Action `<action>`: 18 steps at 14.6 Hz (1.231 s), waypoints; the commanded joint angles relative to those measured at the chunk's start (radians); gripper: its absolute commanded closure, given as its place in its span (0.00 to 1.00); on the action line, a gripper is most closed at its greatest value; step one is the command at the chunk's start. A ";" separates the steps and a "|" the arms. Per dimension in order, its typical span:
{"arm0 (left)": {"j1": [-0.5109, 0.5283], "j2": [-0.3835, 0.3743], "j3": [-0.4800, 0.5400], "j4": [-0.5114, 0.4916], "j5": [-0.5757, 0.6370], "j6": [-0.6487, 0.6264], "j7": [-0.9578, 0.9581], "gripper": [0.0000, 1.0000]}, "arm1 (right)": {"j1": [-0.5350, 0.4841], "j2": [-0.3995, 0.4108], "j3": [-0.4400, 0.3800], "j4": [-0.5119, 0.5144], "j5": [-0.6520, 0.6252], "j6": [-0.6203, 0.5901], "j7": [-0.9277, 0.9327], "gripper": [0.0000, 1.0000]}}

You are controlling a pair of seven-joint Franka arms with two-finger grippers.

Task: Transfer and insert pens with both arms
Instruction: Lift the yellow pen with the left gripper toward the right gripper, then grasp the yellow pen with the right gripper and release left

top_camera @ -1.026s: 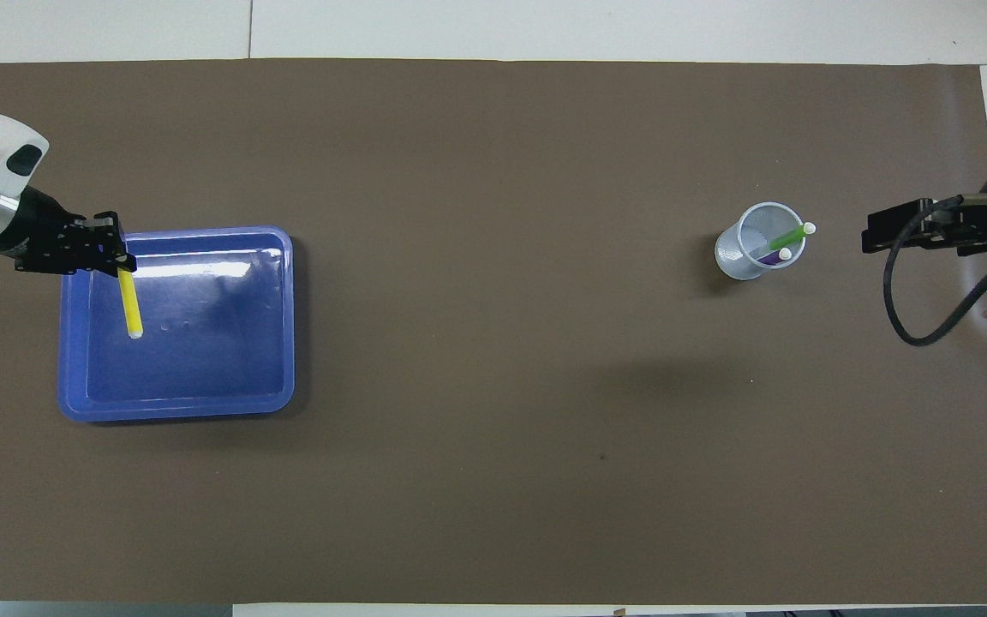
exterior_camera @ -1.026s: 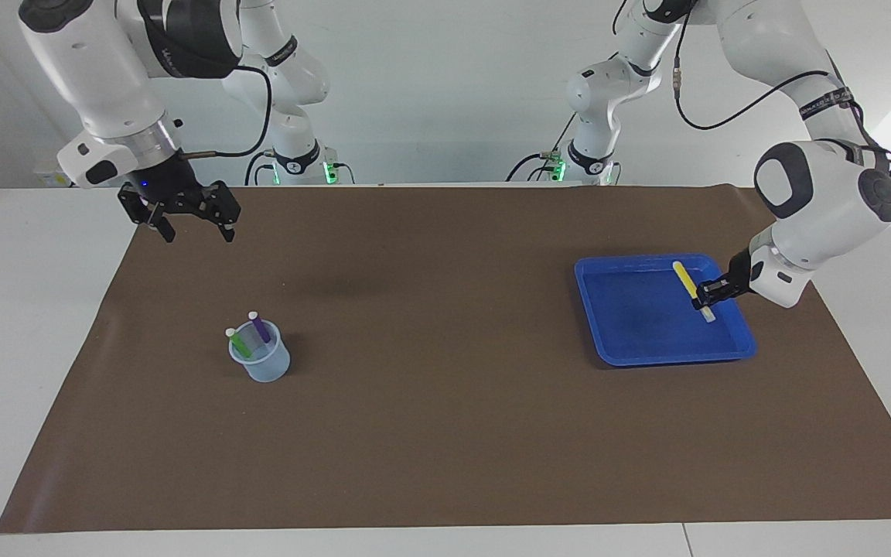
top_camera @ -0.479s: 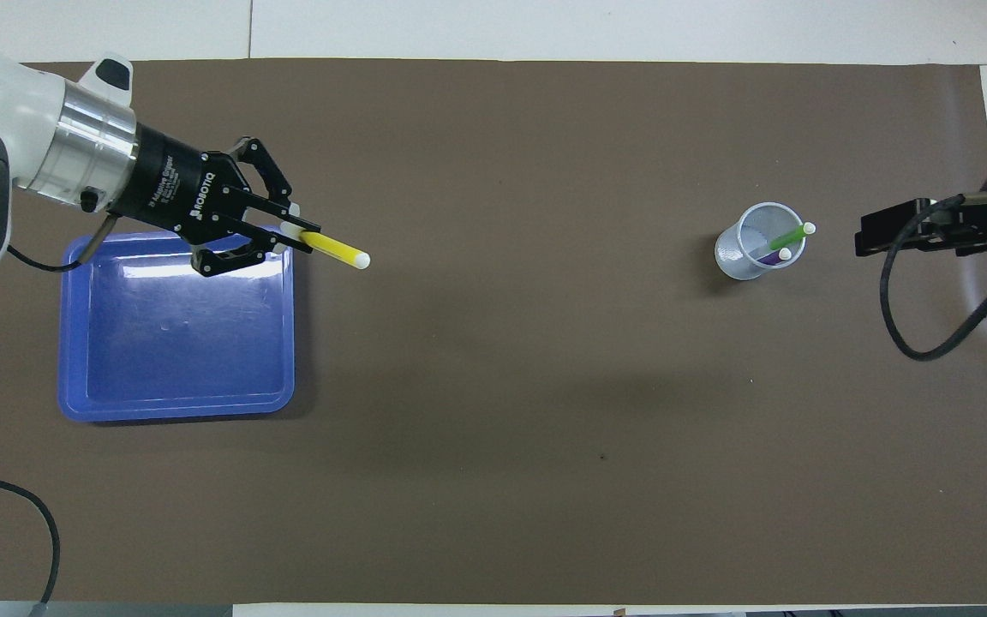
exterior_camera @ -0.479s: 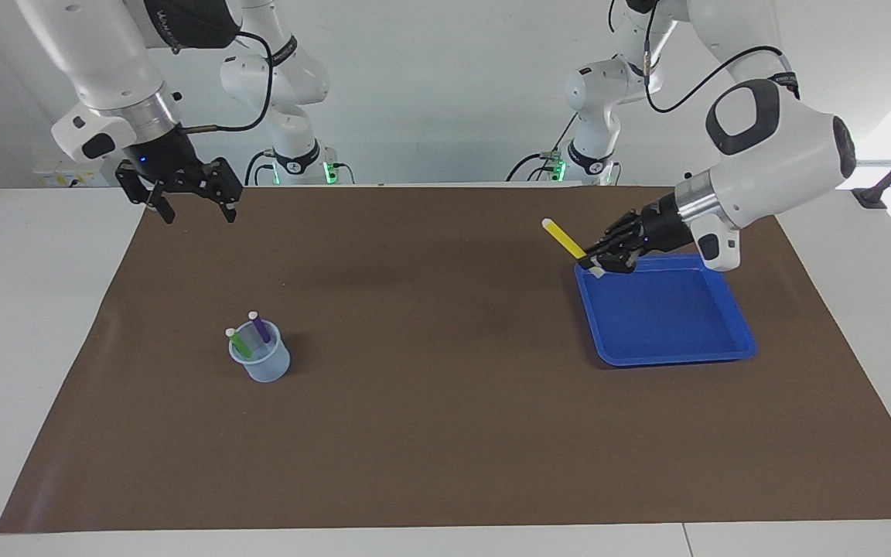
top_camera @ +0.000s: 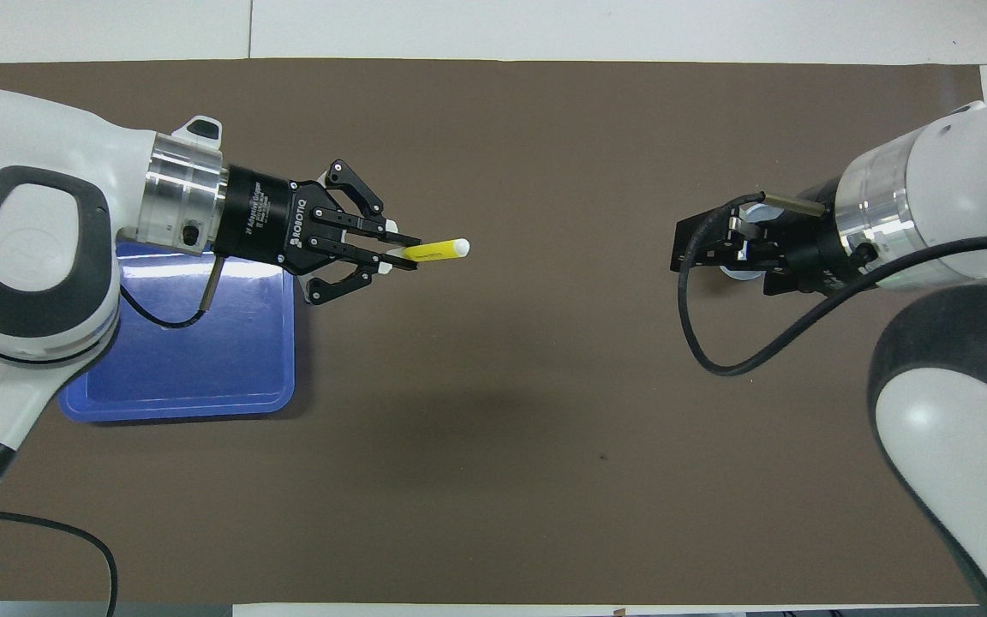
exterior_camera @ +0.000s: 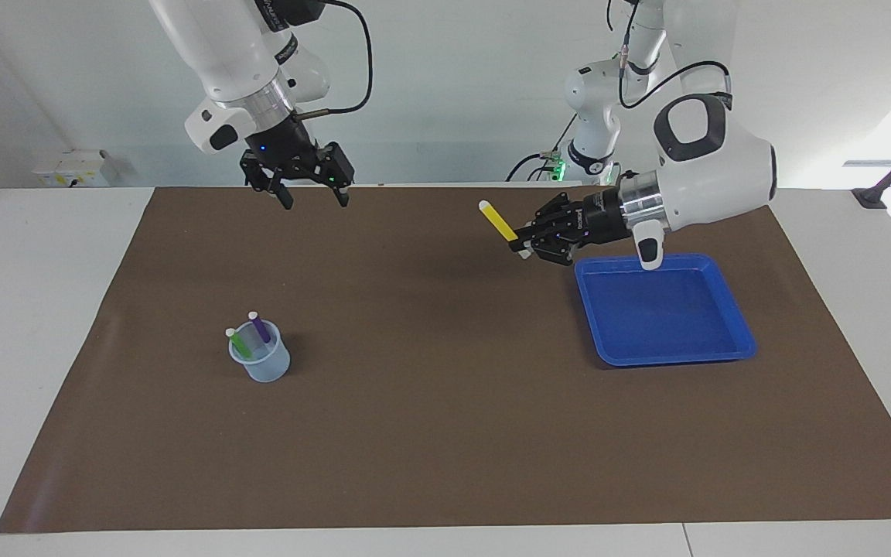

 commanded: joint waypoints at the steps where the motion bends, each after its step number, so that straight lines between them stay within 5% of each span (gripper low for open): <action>1: -0.087 -0.130 0.008 -0.198 -0.175 0.194 -0.012 1.00 | 0.019 -0.015 -0.001 -0.042 0.083 0.064 0.124 0.00; 5: -0.188 -0.174 0.008 -0.284 -0.349 0.345 -0.009 1.00 | 0.041 -0.020 0.028 -0.064 0.100 0.118 0.253 0.00; 14: -0.262 -0.174 0.008 -0.314 -0.461 0.451 -0.002 1.00 | 0.041 -0.043 0.106 -0.130 0.098 0.217 0.312 0.00; 17: -0.264 -0.180 0.009 -0.318 -0.489 0.457 -0.001 1.00 | 0.041 -0.030 0.106 -0.128 0.097 0.256 0.306 0.06; 18: -0.264 -0.180 0.008 -0.320 -0.490 0.460 -0.002 1.00 | 0.040 -0.030 0.106 -0.128 0.095 0.253 0.304 0.16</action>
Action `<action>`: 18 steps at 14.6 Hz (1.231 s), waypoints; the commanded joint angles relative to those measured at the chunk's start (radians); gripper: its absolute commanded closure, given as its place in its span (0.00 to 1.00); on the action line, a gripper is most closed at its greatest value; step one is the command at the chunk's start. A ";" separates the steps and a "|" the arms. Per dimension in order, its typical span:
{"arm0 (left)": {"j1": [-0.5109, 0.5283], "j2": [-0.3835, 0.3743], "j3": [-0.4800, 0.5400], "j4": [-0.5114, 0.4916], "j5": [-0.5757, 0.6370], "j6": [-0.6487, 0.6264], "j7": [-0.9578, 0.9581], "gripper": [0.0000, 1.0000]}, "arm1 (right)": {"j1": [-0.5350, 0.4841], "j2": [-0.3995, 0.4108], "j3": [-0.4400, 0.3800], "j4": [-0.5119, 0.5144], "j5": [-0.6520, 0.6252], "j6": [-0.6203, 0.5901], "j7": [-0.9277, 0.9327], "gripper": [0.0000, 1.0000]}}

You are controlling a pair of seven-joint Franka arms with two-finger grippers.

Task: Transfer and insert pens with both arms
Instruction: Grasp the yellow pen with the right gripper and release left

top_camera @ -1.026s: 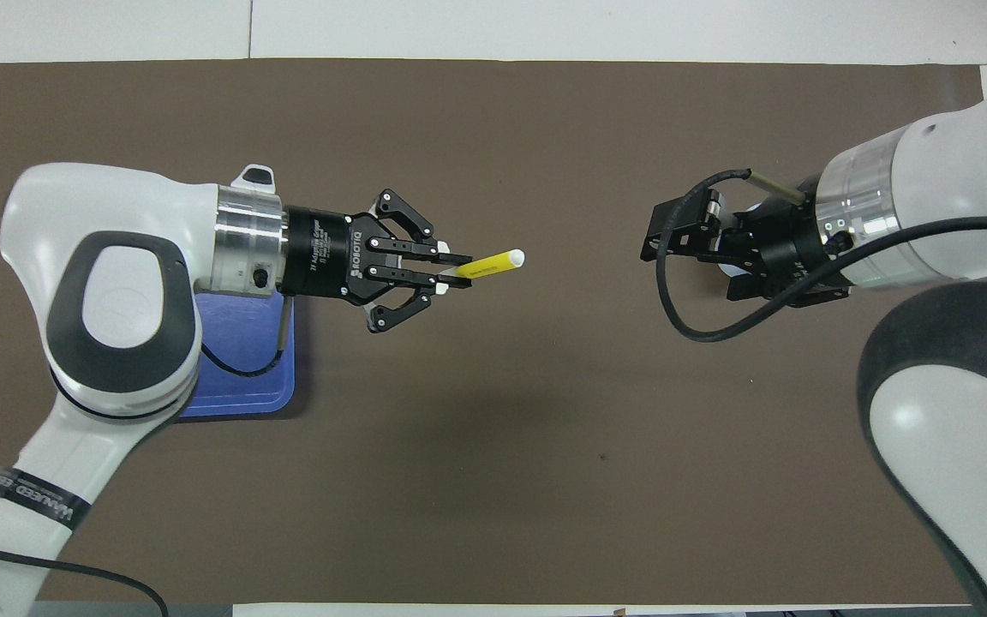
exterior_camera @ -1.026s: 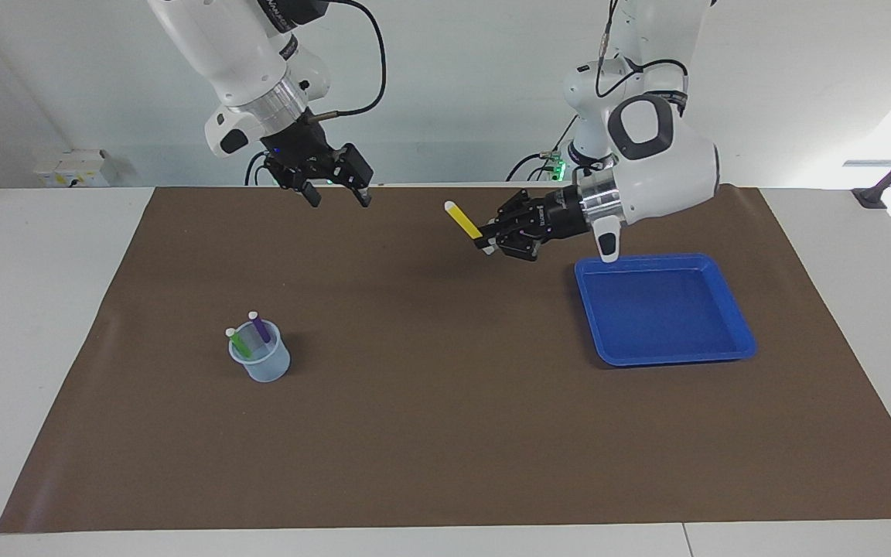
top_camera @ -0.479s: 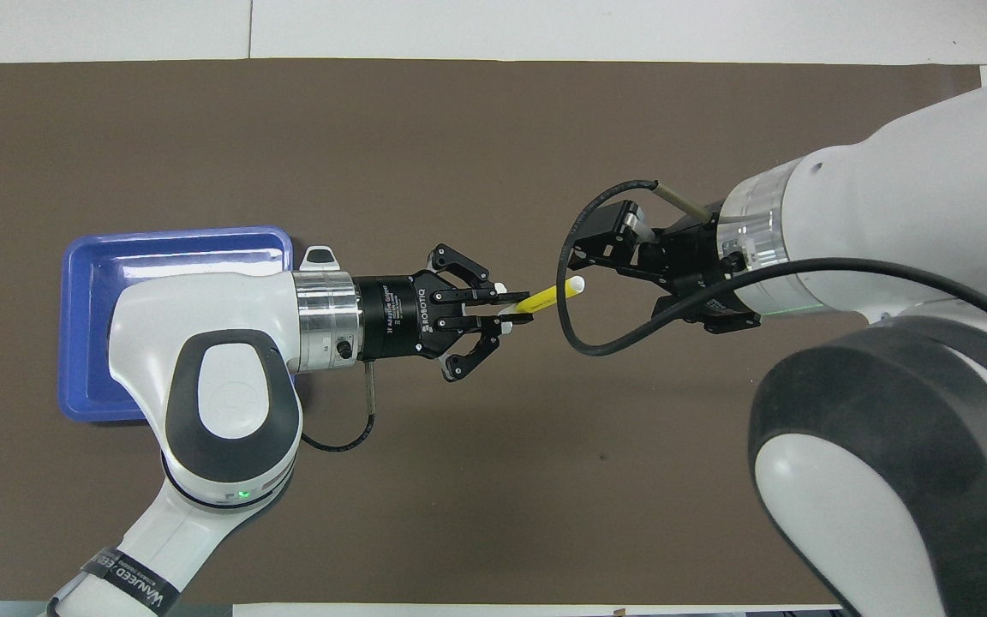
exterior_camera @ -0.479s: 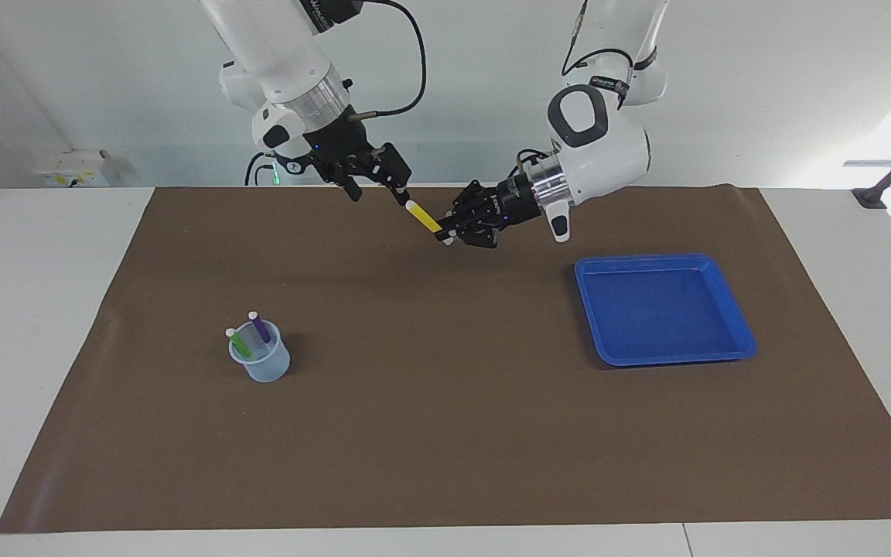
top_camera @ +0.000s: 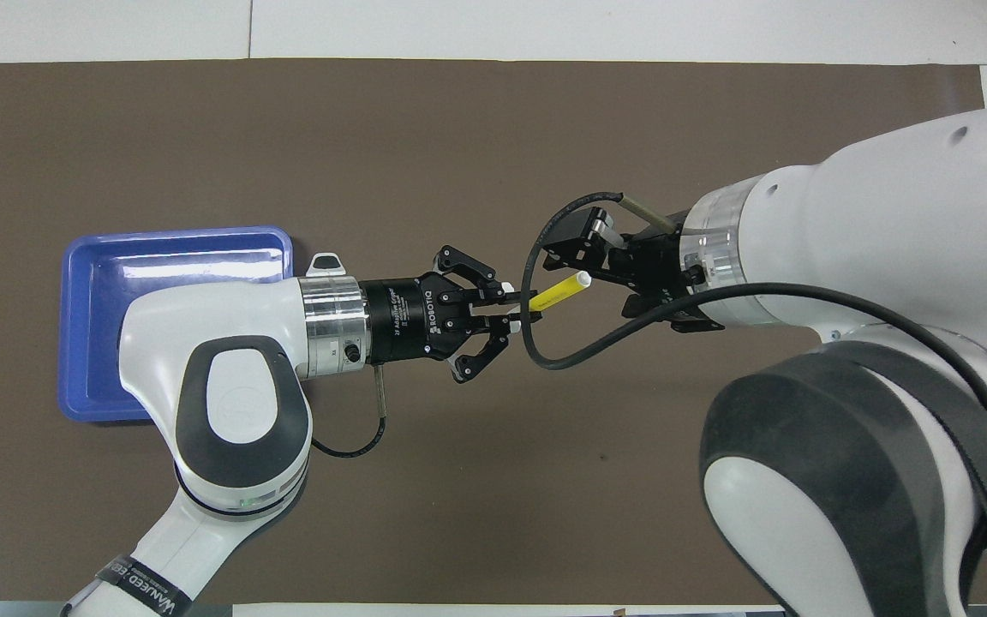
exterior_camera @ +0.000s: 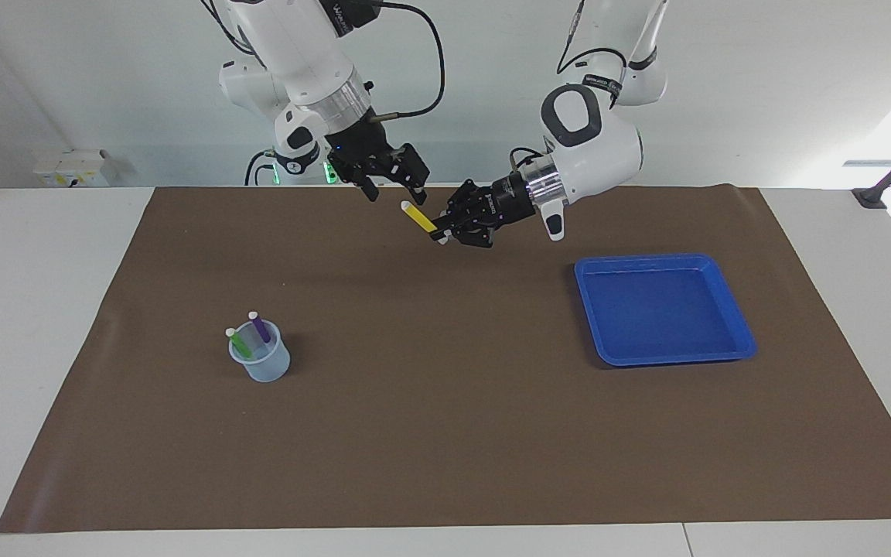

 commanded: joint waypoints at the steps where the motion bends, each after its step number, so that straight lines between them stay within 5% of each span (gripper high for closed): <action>1: -0.019 -0.039 0.013 -0.036 -0.033 0.027 -0.002 1.00 | -0.009 -0.023 0.004 -0.029 0.021 0.019 0.001 0.36; 4: -0.021 -0.039 0.013 -0.036 -0.045 0.038 -0.002 1.00 | -0.008 -0.023 0.004 -0.029 0.021 0.013 0.004 0.99; 13: -0.038 -0.039 0.013 -0.041 -0.062 0.058 -0.001 1.00 | -0.008 -0.018 0.004 -0.022 0.014 0.007 0.007 1.00; 15: -0.056 -0.039 0.014 -0.041 -0.061 0.082 0.030 0.01 | -0.008 -0.018 0.002 -0.020 0.009 0.001 0.002 1.00; 18: -0.055 -0.039 0.014 -0.042 -0.061 0.093 0.029 0.00 | -0.009 -0.018 -0.003 -0.016 -0.022 -0.005 -0.004 1.00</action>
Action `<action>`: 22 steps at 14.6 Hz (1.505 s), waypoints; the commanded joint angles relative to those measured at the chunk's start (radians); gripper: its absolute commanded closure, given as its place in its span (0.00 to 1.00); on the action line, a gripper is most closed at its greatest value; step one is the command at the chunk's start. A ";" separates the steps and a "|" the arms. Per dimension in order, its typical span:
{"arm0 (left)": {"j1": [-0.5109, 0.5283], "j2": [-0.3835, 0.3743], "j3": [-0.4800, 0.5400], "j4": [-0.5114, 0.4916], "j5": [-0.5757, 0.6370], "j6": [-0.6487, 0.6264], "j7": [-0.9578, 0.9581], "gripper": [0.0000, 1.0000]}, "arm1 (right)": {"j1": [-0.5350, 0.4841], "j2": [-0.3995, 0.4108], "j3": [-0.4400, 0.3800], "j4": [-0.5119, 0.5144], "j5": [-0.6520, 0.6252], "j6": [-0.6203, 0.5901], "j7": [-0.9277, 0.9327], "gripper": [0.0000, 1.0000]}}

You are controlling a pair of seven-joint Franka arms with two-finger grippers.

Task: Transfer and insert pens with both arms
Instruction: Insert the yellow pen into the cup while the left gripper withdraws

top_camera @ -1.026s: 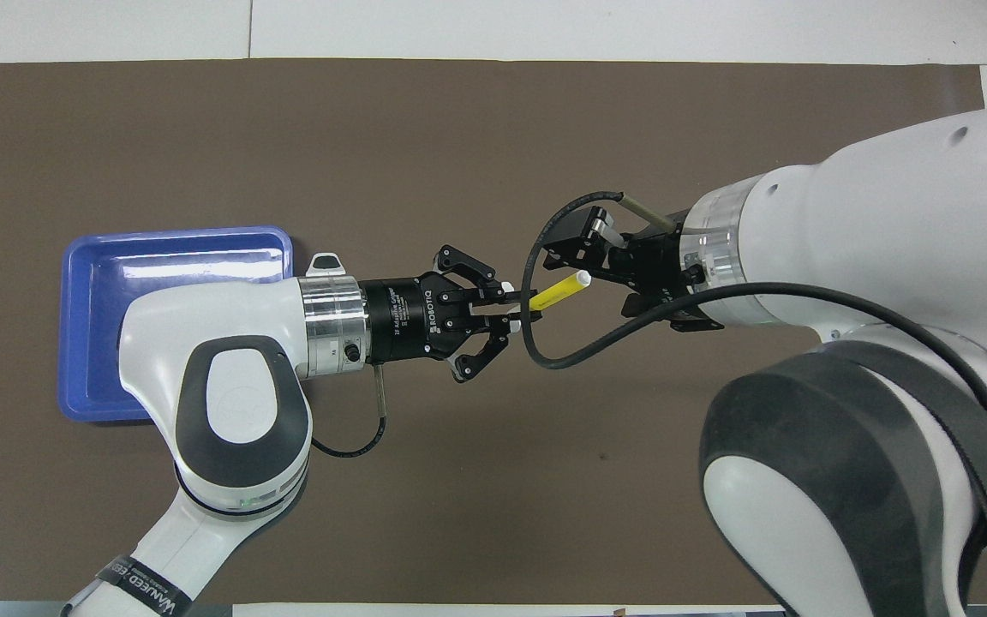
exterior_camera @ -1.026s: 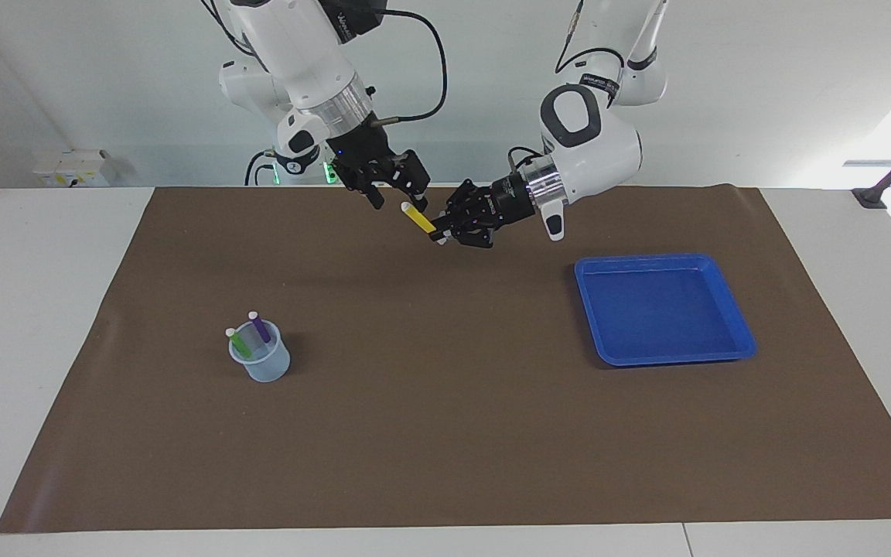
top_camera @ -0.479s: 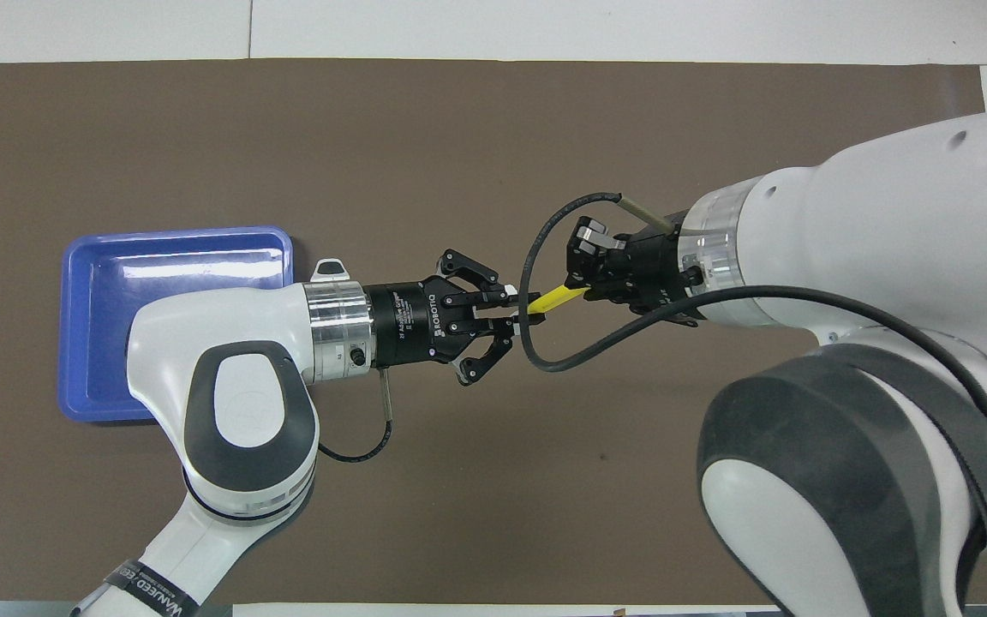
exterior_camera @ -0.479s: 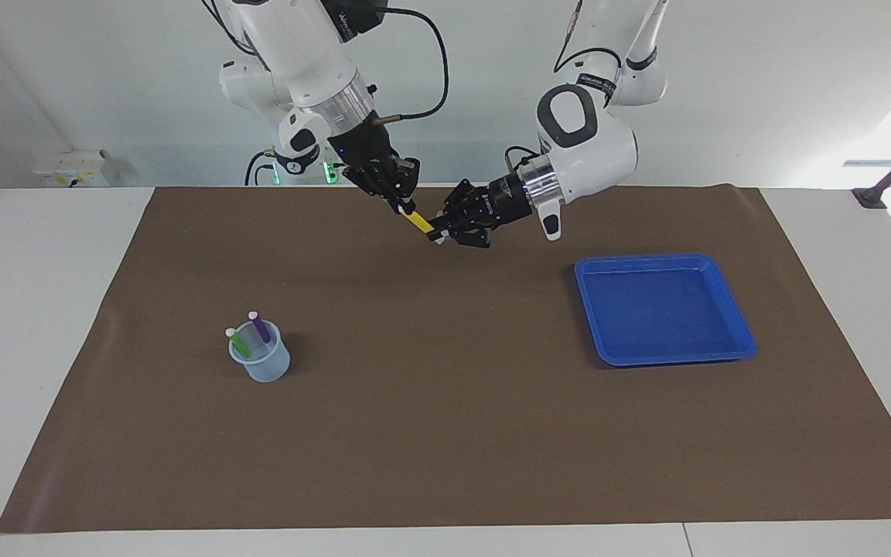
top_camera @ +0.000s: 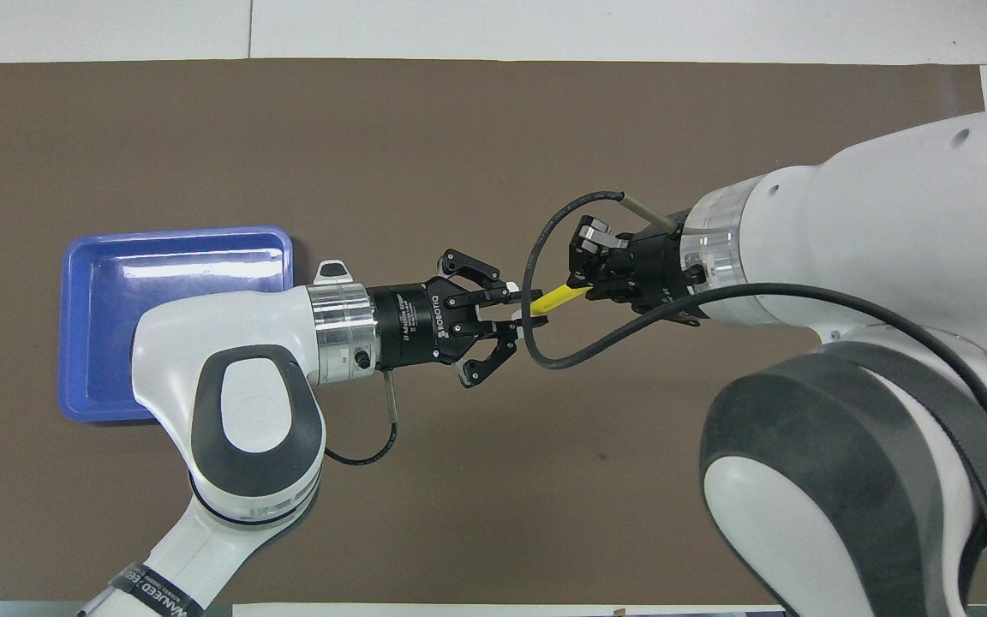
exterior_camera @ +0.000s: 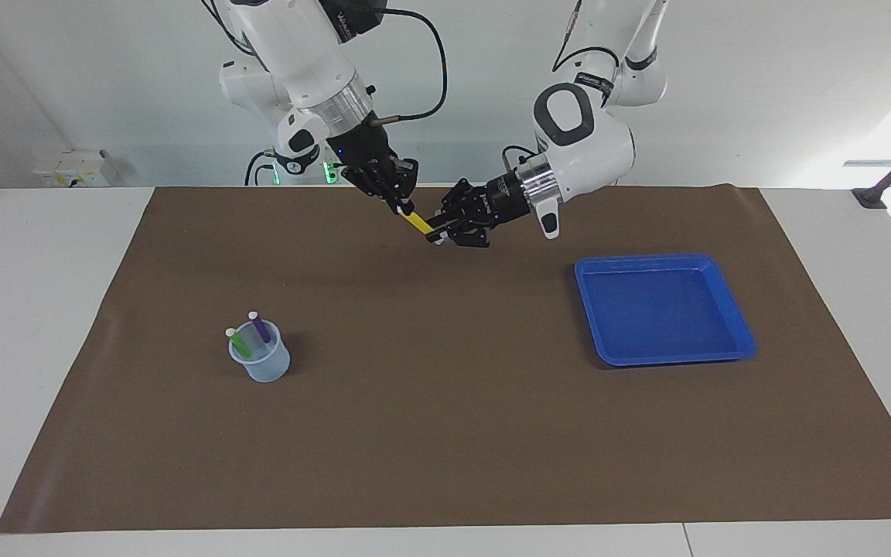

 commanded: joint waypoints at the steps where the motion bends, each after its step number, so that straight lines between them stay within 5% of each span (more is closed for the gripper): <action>1: -0.016 -0.037 0.014 -0.033 -0.034 0.023 0.016 0.00 | -0.009 -0.014 -0.001 -0.006 -0.054 -0.018 -0.006 1.00; 5: 0.051 -0.043 0.023 -0.056 0.003 0.008 0.017 0.00 | -0.016 -0.017 -0.019 -0.011 -0.182 -0.034 -0.129 1.00; 8: 0.181 -0.033 0.023 -0.033 0.307 -0.146 0.030 0.00 | -0.019 -0.020 -0.120 -0.025 -0.236 -0.034 -0.437 1.00; 11: 0.299 0.015 0.022 0.080 0.700 -0.341 0.050 0.00 | -0.021 -0.016 -0.231 -0.058 -0.236 0.002 -0.753 1.00; 14: 0.335 0.063 0.023 0.198 0.966 -0.429 0.097 0.00 | -0.029 0.005 -0.299 -0.123 -0.237 0.113 -0.958 1.00; 18: 0.356 0.049 0.026 0.269 1.254 -0.461 0.232 0.00 | -0.030 0.084 -0.332 -0.126 -0.237 0.213 -1.058 1.00; 22: 0.439 0.072 0.025 0.460 1.446 -0.721 0.665 0.00 | -0.033 0.137 -0.334 -0.132 -0.237 0.282 -1.075 1.00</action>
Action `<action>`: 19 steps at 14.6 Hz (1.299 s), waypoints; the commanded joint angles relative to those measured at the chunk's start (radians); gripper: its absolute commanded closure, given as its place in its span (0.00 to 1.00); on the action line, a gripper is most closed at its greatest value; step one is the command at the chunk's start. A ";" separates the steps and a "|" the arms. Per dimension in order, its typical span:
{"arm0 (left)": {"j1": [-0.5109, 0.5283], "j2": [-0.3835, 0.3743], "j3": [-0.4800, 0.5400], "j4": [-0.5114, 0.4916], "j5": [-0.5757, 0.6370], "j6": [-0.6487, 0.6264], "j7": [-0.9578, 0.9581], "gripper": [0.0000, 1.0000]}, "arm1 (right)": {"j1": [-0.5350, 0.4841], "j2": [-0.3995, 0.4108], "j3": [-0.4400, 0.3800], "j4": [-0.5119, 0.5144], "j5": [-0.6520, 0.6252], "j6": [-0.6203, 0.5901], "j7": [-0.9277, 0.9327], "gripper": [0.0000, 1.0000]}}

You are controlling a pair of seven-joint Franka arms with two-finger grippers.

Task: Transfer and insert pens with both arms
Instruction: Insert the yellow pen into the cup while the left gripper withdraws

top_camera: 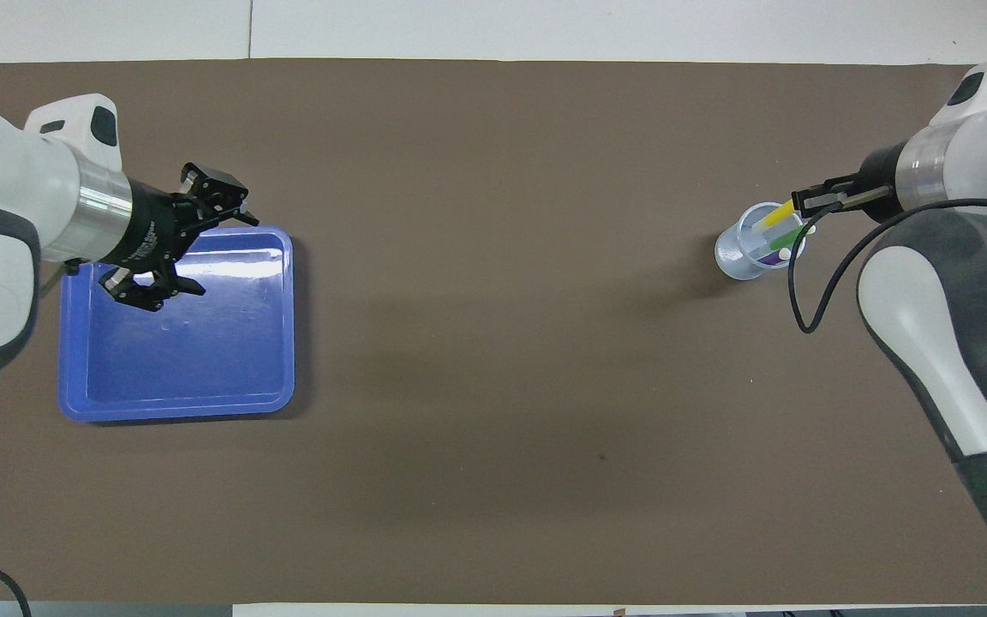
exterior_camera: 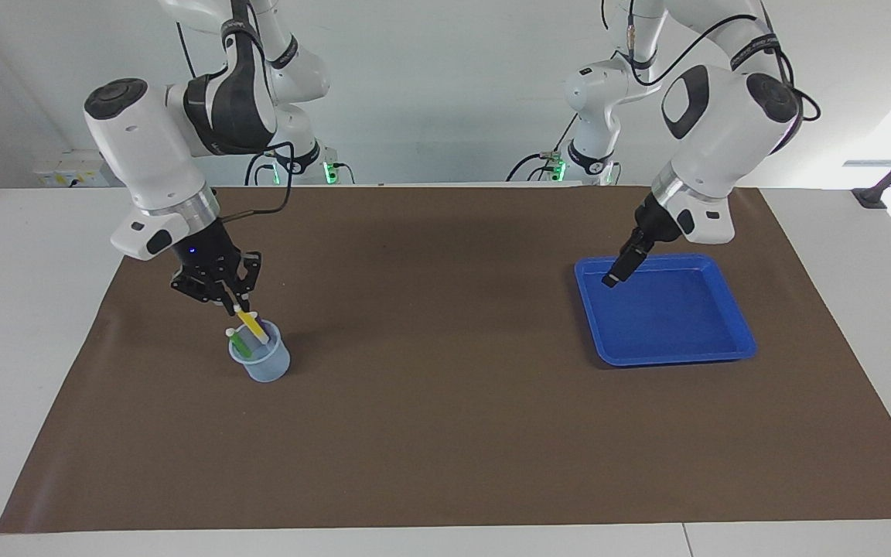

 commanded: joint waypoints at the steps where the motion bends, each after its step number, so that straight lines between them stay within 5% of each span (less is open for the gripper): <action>1: 0.059 0.026 -0.005 0.135 0.115 -0.171 0.338 0.00 | -0.007 0.021 0.002 -0.021 -0.014 0.058 -0.035 1.00; 9: 0.062 0.008 0.006 0.345 0.233 -0.455 0.867 0.00 | -0.008 0.035 0.002 -0.136 -0.014 0.226 -0.078 1.00; 11: 0.016 -0.027 0.077 0.330 0.221 -0.441 0.924 0.00 | -0.007 0.032 0.002 -0.173 -0.014 0.270 -0.078 1.00; 13: -0.151 -0.076 0.255 0.278 0.158 -0.408 0.913 0.00 | -0.007 0.023 0.002 -0.209 -0.014 0.310 -0.078 1.00; 18: -0.262 -0.176 0.315 0.065 0.155 -0.235 0.831 0.00 | -0.007 0.032 0.004 -0.219 -0.014 0.336 -0.082 1.00; 19: -0.269 -0.184 0.328 0.048 0.155 -0.199 0.832 0.00 | -0.007 0.034 0.004 -0.217 -0.014 0.336 -0.081 0.88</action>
